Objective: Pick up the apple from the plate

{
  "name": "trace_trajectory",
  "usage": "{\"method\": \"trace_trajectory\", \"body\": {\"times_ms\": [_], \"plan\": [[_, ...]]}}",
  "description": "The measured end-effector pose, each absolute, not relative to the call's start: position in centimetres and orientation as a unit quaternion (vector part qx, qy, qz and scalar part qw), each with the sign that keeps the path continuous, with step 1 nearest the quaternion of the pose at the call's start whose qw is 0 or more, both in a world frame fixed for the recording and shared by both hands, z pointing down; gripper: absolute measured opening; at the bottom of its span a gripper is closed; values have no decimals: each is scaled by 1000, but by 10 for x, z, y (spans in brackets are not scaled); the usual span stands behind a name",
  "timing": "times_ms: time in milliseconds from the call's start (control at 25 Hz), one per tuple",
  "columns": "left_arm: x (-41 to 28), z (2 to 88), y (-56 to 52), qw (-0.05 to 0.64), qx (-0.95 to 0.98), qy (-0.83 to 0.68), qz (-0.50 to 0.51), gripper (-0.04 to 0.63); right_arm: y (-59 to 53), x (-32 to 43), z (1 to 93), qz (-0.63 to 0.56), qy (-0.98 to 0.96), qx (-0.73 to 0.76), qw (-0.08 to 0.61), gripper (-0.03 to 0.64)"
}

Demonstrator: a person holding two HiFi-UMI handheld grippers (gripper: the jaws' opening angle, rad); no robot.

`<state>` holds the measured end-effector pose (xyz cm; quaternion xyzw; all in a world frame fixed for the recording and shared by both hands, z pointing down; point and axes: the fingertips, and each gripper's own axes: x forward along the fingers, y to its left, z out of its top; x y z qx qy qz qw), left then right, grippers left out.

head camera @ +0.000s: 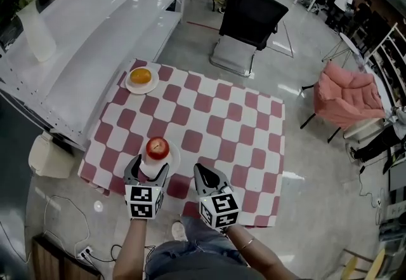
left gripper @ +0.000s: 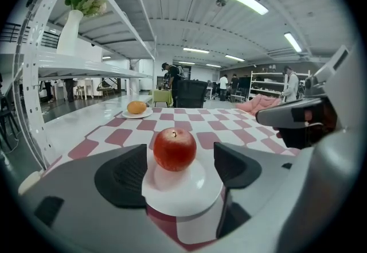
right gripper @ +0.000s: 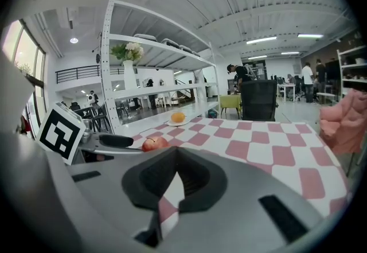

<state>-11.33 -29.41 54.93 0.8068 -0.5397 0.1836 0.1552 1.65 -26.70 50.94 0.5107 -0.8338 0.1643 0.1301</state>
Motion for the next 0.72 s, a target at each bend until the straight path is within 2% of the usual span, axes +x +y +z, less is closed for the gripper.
{"method": "trace_trajectory", "body": {"times_ms": [480, 720], "plan": [[-112, 569, -323, 168, 801, -536, 207, 357, -292, 14, 523, 176, -833, 505, 146, 11], [-105, 579, -332, 170, 804, -524, 223, 390, -299, 18, 530, 181, -830, 506, 151, 11]]}}
